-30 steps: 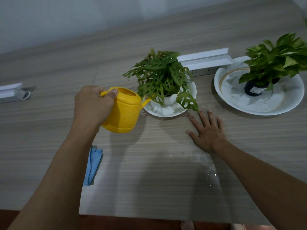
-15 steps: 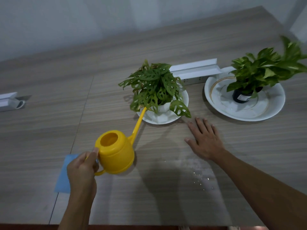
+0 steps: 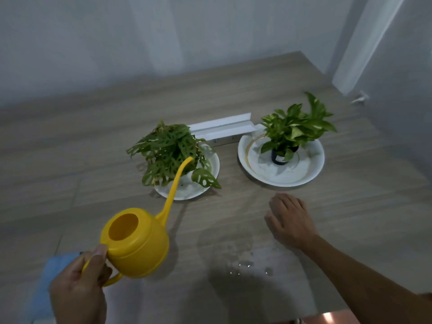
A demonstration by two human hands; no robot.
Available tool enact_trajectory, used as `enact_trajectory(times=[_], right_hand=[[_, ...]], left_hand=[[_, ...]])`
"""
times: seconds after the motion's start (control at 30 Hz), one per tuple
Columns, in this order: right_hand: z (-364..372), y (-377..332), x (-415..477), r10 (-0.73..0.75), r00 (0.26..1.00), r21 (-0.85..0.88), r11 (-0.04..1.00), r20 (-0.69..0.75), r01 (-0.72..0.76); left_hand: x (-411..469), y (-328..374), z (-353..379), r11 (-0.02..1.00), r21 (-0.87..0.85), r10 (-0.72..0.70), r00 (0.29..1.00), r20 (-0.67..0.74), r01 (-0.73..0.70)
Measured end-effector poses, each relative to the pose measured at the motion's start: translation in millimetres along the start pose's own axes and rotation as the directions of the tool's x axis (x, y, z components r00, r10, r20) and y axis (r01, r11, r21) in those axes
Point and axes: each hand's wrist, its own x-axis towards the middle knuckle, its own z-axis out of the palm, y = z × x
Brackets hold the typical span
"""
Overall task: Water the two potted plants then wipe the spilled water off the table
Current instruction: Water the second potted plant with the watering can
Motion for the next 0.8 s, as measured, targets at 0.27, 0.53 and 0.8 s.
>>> enact_trajectory(times=[0.27, 0.53, 0.8], right_hand=[[-11.8, 66.8, -11.6, 0.113, 0.992, -0.046, 0.992, -0.049, -0.115], [-2.6, 98.5, -4.9, 0.165, 0.986, -0.079, 0.983, -0.011, -0.165], [22.3, 109.1, -10.0, 0.19, 0.977, -0.065, 0.981, 0.095, -0.184]], left_hand=[[-31.8, 23.6, 86.8, 0.996, 0.077, 0.023, 0.99, 0.141, -0.034], [-60.6, 37.2, 179.6, 0.969, 0.177, 0.118, 0.95, 0.29, -0.175], [-53.0, 22.7, 235.1, 0.949, 0.27, 0.08, 0.952, 0.296, -0.164]])
